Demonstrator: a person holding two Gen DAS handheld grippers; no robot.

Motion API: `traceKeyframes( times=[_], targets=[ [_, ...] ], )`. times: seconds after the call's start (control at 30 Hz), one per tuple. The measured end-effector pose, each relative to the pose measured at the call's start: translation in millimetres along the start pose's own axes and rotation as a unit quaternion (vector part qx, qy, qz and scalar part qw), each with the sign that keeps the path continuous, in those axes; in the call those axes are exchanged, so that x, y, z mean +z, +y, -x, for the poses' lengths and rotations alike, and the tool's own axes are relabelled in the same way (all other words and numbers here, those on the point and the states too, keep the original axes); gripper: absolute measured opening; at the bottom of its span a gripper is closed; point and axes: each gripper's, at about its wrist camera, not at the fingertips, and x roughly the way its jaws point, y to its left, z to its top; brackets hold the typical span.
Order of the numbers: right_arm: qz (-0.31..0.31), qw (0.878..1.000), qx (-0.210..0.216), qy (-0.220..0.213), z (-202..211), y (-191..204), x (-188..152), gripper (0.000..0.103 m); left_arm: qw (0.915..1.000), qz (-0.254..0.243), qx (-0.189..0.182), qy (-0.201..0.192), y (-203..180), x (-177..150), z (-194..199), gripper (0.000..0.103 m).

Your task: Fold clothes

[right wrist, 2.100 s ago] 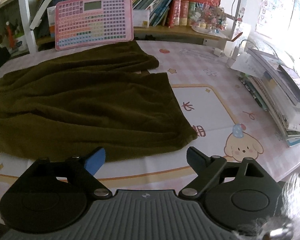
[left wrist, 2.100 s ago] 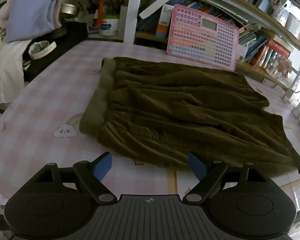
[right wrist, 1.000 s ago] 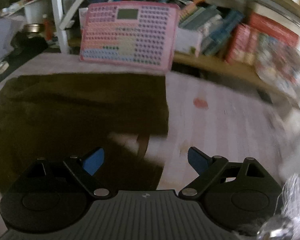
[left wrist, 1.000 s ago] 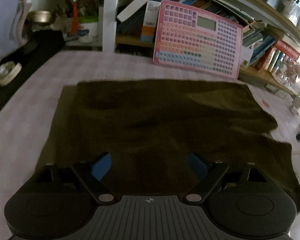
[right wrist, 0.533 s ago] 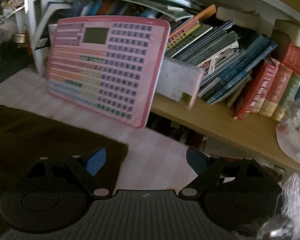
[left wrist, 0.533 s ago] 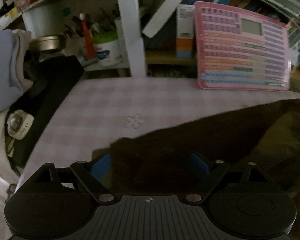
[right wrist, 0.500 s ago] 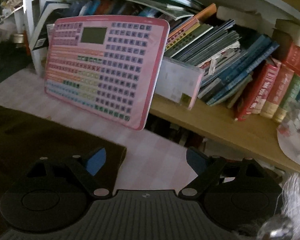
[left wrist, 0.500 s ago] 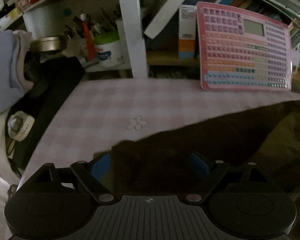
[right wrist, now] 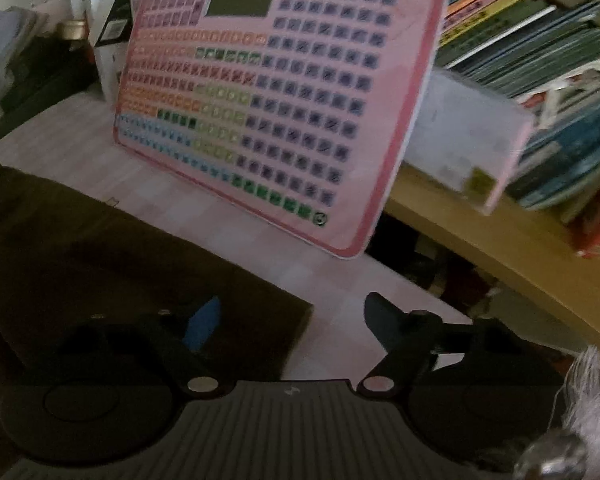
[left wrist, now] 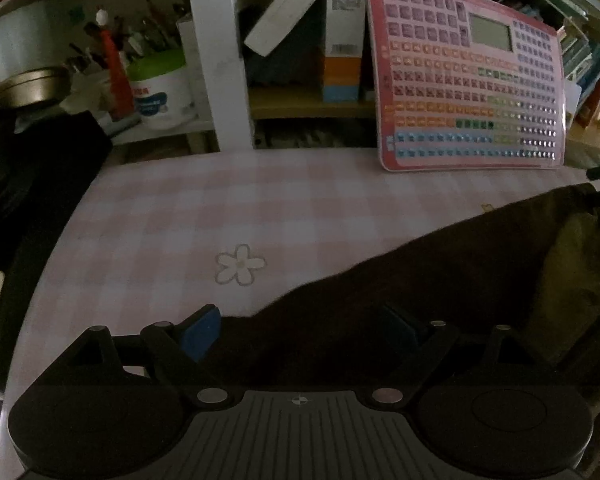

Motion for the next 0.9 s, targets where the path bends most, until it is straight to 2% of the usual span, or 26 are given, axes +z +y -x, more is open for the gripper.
traceKeyframes(
  times=[0.1,0.23,0.53,0.6,0.63,0.7,0.73,0.77,0.8,0.9],
  targets=[
    [-0.010,1.000,-0.004,-0.002,-9,-1,-3,0.061,0.9996,-0.027,-0.012,0.000,-3,-2,-5,0.088],
    [-0.025,1.000,0.004,-0.003,-14,-4,-5,0.060,0.9984,-0.050,-0.024,0.009,0,2,-12,0.088],
    [-0.016,1.000,0.022,0.012,-12,-5,-3,0.058,0.9956,-0.035,-0.078,0.038,27,-1,-27,0.088],
    [-0.016,1.000,0.022,0.011,-12,-5,-4,0.056,0.9948,-0.062,-0.075,0.032,21,-3,-30,0.088],
    [-0.019,1.000,0.020,0.010,-12,-5,-4,0.052,0.9942,-0.070,-0.076,0.031,19,-2,-30,0.088],
    [-0.026,0.999,0.019,0.009,-10,-7,-4,0.036,0.9939,-0.069,-0.079,0.033,20,1,-30,0.079],
    [-0.030,0.999,0.020,0.011,-8,-8,-4,0.024,0.9937,-0.070,-0.082,0.031,21,2,-29,0.062],
    [-0.037,0.999,0.019,0.014,-7,-9,-4,0.019,0.9934,-0.068,-0.088,0.028,22,2,-27,0.042],
    [-0.045,0.999,0.017,0.017,-5,-10,-4,0.016,0.9927,-0.062,-0.100,0.028,24,2,-25,0.026],
    [-0.064,0.998,0.011,0.024,0,-12,-5,0.011,0.9912,-0.037,-0.125,0.025,28,-2,-23,0.006]
  ],
)
